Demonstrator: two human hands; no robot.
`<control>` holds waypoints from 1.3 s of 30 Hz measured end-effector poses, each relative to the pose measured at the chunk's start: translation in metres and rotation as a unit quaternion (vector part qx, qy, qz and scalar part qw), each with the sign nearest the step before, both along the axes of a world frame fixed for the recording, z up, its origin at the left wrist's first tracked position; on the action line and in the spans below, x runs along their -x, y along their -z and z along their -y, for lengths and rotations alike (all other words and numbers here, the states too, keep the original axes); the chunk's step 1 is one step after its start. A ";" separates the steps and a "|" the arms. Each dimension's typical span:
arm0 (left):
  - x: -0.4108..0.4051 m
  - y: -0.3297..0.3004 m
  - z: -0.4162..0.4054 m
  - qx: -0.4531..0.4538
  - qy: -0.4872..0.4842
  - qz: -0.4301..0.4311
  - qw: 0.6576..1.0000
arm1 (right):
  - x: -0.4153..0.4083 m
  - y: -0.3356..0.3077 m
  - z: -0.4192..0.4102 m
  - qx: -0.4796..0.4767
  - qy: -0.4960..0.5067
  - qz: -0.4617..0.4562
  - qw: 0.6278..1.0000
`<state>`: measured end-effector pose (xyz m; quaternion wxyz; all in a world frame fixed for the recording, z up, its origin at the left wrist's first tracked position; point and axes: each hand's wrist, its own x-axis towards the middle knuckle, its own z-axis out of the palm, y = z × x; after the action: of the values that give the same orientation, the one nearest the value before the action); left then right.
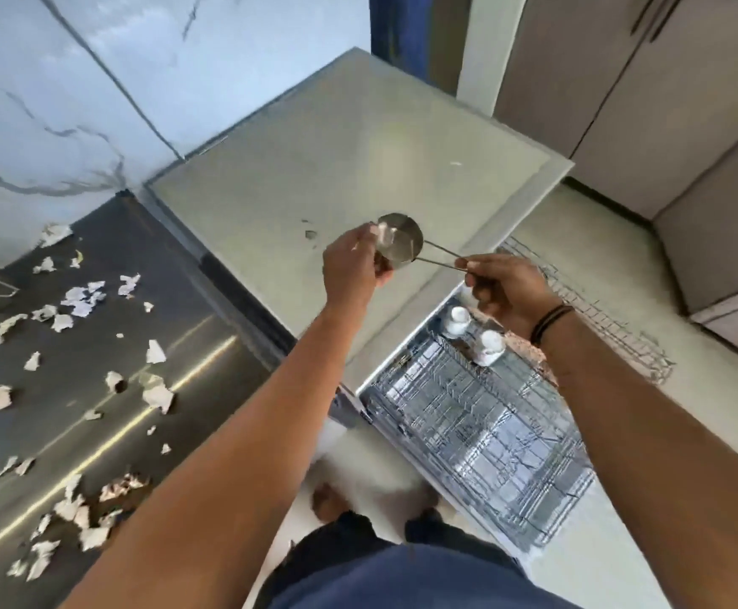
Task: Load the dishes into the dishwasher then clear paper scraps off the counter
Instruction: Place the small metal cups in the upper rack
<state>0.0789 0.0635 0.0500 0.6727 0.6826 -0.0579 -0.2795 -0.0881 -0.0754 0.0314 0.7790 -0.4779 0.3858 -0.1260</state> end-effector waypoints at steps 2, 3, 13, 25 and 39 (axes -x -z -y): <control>0.029 0.004 0.021 -0.002 0.040 0.009 0.999 | 0.035 0.010 0.013 -0.024 0.050 0.000 0.998; 0.044 0.005 0.032 -0.001 0.058 0.007 0.998 | 0.052 0.015 0.020 -0.033 0.073 -0.001 0.997; 0.143 0.066 0.074 -0.123 0.247 0.034 0.961 | 0.171 0.084 0.027 -0.118 0.201 -0.029 0.972; 0.107 0.245 0.064 -0.396 0.257 0.117 0.873 | 0.132 0.244 -0.030 -0.152 0.216 -0.171 0.949; 0.079 0.332 0.070 -0.469 0.236 0.275 0.806 | 0.092 0.339 -0.033 -0.065 0.164 -0.258 0.950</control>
<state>0.0002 -0.0062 -0.2815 0.1401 0.9285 -0.2615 -0.2235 -0.1798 -0.0422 -0.3080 0.6506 -0.3730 0.6541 -0.0990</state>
